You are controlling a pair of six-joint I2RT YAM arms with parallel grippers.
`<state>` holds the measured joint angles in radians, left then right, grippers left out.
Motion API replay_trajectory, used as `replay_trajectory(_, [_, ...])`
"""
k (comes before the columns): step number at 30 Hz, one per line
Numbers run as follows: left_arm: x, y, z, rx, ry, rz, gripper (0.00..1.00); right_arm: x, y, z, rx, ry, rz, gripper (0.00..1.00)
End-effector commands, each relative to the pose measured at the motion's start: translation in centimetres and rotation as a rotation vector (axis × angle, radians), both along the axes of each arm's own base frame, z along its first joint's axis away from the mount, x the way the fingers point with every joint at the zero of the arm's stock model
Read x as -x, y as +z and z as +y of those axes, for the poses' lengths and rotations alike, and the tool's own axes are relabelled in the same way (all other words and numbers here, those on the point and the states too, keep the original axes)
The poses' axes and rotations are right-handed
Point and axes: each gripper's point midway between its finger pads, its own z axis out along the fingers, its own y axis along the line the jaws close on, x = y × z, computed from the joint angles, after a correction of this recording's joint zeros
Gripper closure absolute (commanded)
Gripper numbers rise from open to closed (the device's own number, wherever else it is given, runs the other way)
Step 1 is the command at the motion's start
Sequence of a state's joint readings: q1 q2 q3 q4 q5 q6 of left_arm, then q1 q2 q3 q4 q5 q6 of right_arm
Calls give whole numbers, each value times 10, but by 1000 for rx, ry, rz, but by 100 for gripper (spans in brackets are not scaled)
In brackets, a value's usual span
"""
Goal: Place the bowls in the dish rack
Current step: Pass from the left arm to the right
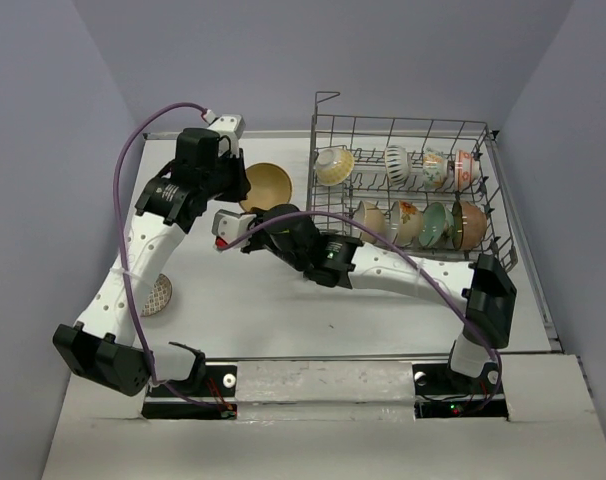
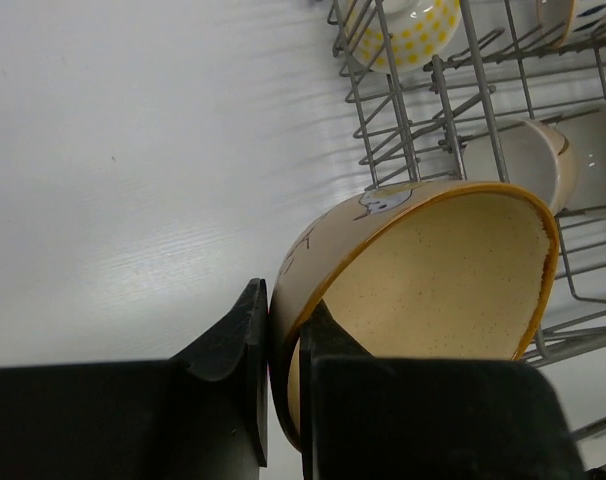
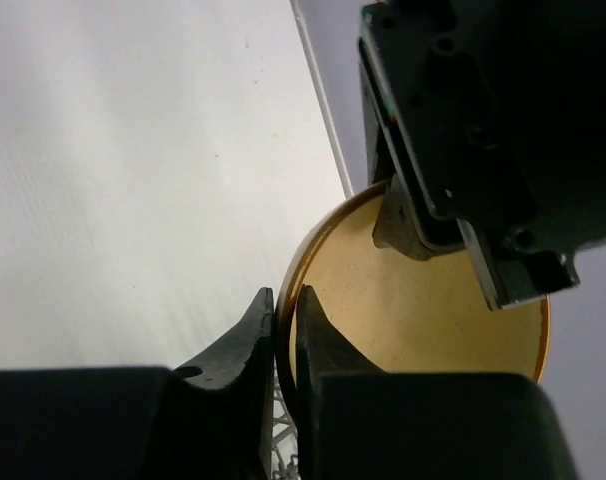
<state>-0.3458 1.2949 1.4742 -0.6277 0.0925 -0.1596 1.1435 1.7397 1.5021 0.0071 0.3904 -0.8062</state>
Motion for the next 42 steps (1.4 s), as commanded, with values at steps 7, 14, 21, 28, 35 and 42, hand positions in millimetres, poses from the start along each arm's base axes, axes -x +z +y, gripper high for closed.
replay_trajectory(7, [2,74,-14,186,-2,-151,100,4,34,-8,-156,-26,3,99])
replay_trajectory(14, [0,80,-14,207,14,-163,83,13,62,-18,-226,-19,28,99])
replay_trajectory(21, [-2,86,-14,232,29,-180,68,20,75,-24,-269,-2,53,99])
replay_trajectory(28, [-1,93,-13,242,32,-201,48,23,82,-27,-286,3,50,99])
replay_trajectory(35, [-1,97,-11,250,44,-215,37,23,82,-32,-276,-16,59,99])
replay_trajectory(42, [-7,119,16,247,206,-300,26,11,94,-46,-332,-74,66,99])
